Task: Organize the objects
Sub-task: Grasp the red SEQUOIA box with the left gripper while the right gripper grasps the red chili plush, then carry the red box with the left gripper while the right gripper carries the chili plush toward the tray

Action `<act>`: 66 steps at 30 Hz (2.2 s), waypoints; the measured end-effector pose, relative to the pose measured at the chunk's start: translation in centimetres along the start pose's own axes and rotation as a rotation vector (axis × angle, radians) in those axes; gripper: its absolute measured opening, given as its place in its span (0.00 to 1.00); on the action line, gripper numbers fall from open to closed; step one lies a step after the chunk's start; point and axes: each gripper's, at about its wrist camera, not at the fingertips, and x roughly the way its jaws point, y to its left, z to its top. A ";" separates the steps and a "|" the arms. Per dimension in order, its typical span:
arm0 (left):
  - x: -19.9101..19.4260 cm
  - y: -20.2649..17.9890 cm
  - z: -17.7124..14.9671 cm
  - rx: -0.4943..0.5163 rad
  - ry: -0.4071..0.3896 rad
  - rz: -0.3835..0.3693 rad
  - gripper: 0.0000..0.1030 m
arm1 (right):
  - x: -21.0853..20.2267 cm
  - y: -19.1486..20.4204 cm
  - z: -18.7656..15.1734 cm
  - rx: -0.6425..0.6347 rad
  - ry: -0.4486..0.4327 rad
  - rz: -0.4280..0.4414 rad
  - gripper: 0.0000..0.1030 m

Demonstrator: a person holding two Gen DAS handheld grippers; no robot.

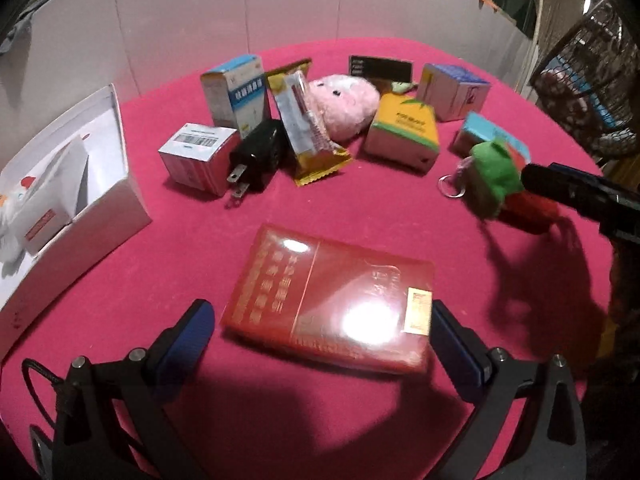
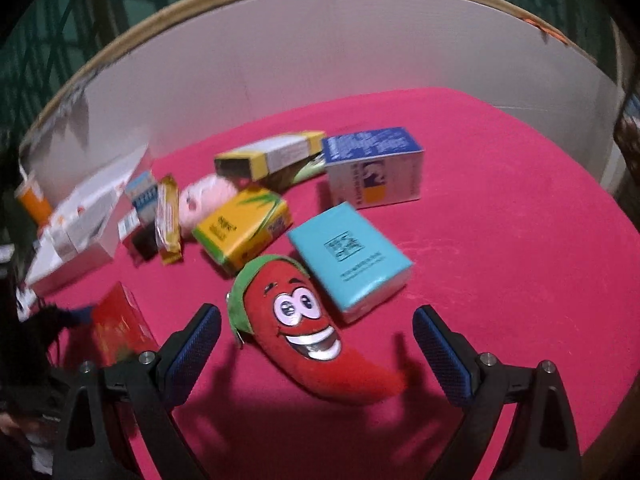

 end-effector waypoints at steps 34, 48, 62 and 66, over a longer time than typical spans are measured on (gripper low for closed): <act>-4.7 -0.4 -0.2 -0.034 -0.171 0.128 0.85 | -3.2 5.7 -0.3 -0.078 -0.037 0.136 0.36; -7.1 2.5 -0.4 -0.103 -0.234 0.166 0.85 | -5.5 7.9 0.7 -0.078 -0.083 0.195 0.36; -10.2 5.0 -0.7 -0.159 -0.313 0.206 0.85 | -7.1 12.1 2.2 -0.149 -0.110 0.278 0.36; -11.1 5.9 -0.8 -0.174 -0.335 0.223 0.85 | -7.5 13.2 2.8 -0.159 -0.115 0.294 0.36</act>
